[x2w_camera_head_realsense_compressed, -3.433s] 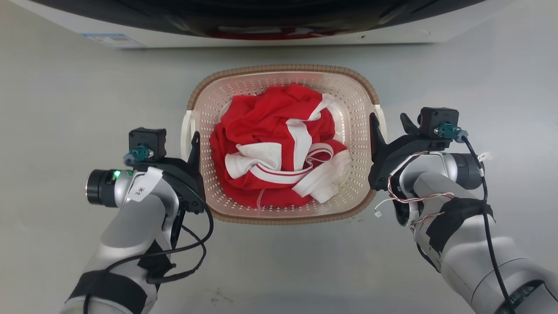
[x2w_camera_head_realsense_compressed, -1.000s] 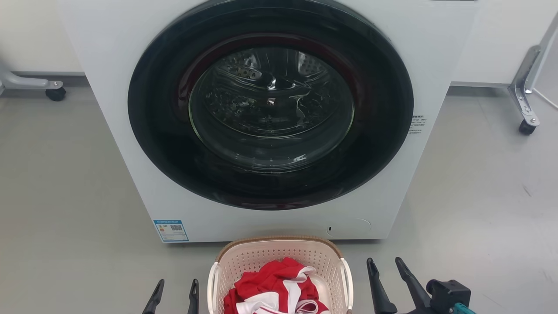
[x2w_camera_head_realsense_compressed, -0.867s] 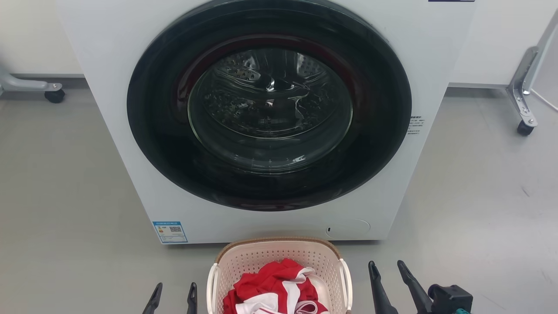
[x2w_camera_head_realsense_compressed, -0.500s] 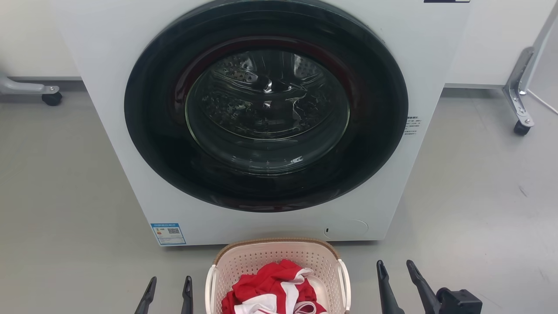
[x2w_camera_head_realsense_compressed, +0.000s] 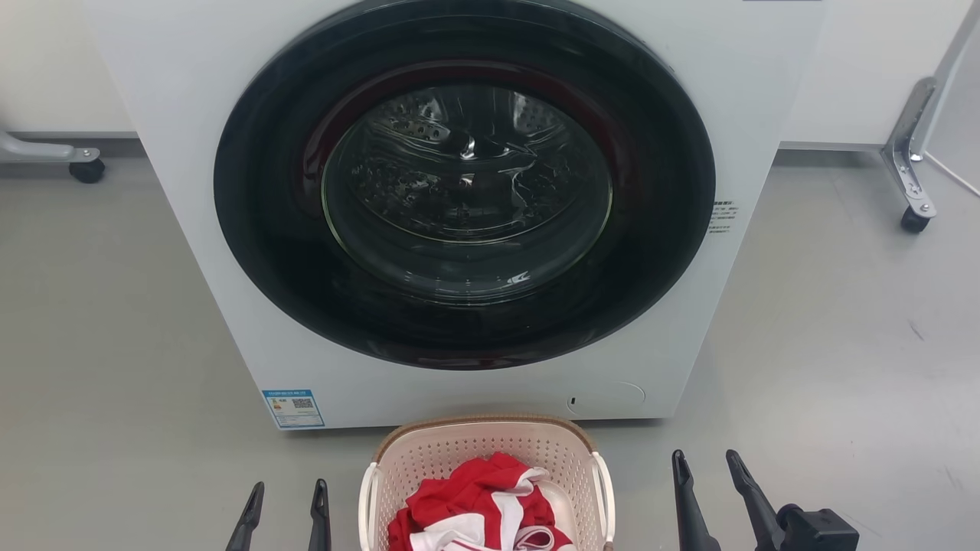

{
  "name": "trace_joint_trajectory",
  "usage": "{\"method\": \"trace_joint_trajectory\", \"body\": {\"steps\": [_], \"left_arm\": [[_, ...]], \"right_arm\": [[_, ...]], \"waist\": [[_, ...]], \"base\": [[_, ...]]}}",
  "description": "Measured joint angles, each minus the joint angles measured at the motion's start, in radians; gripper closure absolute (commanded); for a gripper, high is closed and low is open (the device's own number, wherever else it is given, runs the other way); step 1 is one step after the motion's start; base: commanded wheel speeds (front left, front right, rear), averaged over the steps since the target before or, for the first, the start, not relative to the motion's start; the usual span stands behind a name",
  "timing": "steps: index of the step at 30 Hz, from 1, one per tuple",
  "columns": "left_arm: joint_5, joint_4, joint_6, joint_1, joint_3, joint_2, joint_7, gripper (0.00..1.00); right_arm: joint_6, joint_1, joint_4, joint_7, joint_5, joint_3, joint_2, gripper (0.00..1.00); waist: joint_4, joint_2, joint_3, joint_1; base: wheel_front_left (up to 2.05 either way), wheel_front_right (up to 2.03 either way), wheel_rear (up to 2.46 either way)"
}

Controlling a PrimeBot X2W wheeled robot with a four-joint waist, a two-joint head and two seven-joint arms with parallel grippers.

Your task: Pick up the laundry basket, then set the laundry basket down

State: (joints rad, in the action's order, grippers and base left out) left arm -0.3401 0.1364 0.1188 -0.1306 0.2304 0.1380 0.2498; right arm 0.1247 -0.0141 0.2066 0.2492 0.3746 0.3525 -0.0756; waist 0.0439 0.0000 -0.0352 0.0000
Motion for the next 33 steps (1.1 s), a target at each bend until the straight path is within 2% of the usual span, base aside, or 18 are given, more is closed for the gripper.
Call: {"method": "trace_joint_trajectory", "body": {"steps": [18,19,25,33], "left_arm": [[0.028,-0.016,0.005,-0.001,-0.012,-0.008,0.0,0.0],[0.028,-0.011,0.004,-0.001,-0.011,-0.009,-0.001,1.0],[0.024,0.035,0.003,-0.015,-0.007,-0.016,-0.008,1.0],[-0.049,0.044,-0.015,-0.013,-0.032,-0.02,-0.03,1.0]], "right_arm": [[0.0,-0.016,-0.016,0.0,-0.026,-0.019,0.012,0.0],[0.0,-0.016,-0.011,-0.001,-0.026,-0.019,0.012,1.0],[-0.002,-0.045,0.033,-0.003,-0.019,-0.021,0.013,1.0],[-0.018,-0.04,0.033,-0.027,0.055,-0.055,0.013,1.0]], "waist": [[0.0,0.0,0.008,0.0],[0.0,0.0,0.009,0.0],[0.0,0.0,0.009,0.0],[-0.004,0.0,0.012,0.0]], "base": [[0.0,0.0,0.0],[0.0,0.0,0.0],[0.0,0.0,0.0],[0.0,0.0,0.0]]}}
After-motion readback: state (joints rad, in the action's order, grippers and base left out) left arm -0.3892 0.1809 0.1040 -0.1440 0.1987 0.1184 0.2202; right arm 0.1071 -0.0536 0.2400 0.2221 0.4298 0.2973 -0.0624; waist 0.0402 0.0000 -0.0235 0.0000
